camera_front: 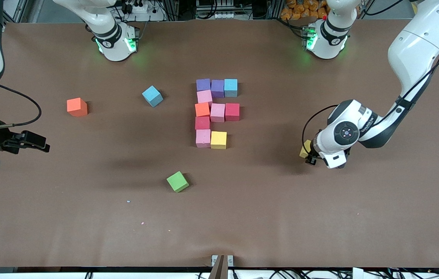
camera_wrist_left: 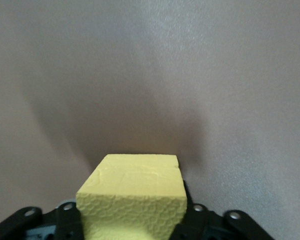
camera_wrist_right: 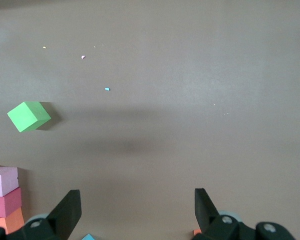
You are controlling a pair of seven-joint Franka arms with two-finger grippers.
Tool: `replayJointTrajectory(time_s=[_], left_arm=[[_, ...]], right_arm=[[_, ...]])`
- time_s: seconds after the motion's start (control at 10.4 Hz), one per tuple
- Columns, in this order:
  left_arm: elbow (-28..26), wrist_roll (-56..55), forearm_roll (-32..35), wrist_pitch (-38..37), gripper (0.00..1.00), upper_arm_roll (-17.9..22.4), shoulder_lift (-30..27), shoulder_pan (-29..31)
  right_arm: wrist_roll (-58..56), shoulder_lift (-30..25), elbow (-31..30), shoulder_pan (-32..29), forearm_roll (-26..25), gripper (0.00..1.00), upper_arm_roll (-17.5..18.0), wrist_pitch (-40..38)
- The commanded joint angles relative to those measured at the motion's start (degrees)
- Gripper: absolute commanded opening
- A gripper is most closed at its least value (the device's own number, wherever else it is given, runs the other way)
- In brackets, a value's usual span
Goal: Arrange 11 blocks into digit 3
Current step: 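Carry the second yellow block beside the first with the left gripper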
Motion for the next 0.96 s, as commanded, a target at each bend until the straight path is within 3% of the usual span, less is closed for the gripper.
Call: replayJointTrajectory(time_s=[0.0,0.19,0.39,0.87], left_arm=[[0.99,-5.77,0.86,0.51,0.00,0.31,-0.37,-4.18],[3.88,-14.20,-0.19,0.25,0.00,0.31,-0.37,-9.72],[6.96,-18.70,-5.36,0.24,0.00,0.66,0.24,-15.34],[16.45,-30.66,-7.58,0.33,0.00,8.99,3.83,-33.36]], right_arm=[[-0.94,-0.16,0.60,-1.19,-0.57,1.00,0.64,-0.83],[-0.94,-0.07,0.52,-1.19,-2.05,1.00,0.72,-0.83],[-0.94,0.01,0.34,-0.84,-3.64,1.00,0.73,-0.83],[-3.39,-0.07,0.51,-1.27,-5.84,1.00,0.73,-1.44]])
